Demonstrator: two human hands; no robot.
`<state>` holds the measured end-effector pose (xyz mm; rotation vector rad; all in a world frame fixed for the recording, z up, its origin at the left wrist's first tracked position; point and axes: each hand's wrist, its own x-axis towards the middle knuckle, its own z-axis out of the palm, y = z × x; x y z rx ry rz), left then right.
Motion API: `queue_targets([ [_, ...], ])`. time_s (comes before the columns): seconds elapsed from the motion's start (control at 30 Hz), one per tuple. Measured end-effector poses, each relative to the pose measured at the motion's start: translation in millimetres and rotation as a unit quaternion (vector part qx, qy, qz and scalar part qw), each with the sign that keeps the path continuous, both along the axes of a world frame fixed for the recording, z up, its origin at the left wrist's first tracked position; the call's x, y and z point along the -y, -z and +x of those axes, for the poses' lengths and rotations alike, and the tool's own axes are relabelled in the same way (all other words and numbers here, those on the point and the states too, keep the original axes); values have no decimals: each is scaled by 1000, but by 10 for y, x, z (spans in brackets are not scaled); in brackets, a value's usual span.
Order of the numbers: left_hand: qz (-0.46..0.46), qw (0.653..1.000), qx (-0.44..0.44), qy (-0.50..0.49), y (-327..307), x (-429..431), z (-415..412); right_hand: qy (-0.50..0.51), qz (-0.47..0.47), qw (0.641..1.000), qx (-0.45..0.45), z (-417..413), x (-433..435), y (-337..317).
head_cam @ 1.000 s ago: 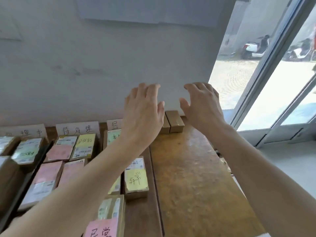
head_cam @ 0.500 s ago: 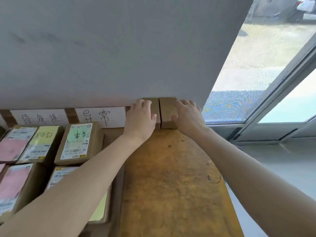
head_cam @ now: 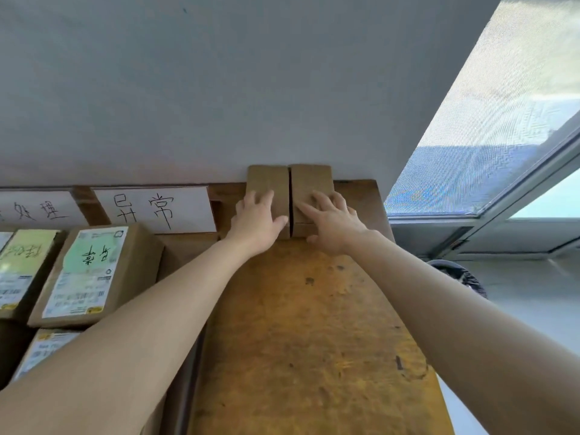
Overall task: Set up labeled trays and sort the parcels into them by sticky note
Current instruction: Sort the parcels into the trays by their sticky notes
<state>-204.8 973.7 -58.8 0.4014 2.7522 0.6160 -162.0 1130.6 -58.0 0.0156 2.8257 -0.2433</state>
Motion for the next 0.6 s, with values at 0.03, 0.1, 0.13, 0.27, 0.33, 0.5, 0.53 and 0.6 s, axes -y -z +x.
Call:
queue_targets([
  [0.03,-4,1000,1,-7,27,-11,-20,1,-4,1000,-3,-2,-17,32],
  [0.1,-9,1000,-13,-15,65,-34,-30,4,-19,1000,-16,11,-42,74],
  [0.13,-9,1000,-22,-18,71,-45,-15,5,-25,999,-22,27,-51,89],
  [0.27,-10,999,-46,-15,92,-57,106,7,-32,999,-32,139,-61,104],
  [0.33,-5,999,-54,-7,102,-35,196,7,-32,999,-35,229,-56,88],
  [0.5,-9,998,-65,-7,91,44,428,19,-17,999,-21,477,-25,30],
  [0.53,-10,998,-65,-12,76,43,439,24,-13,999,-20,478,-15,0],
  [0.6,-19,997,-66,-19,37,8,405,47,-15,999,-24,400,13,-71],
])
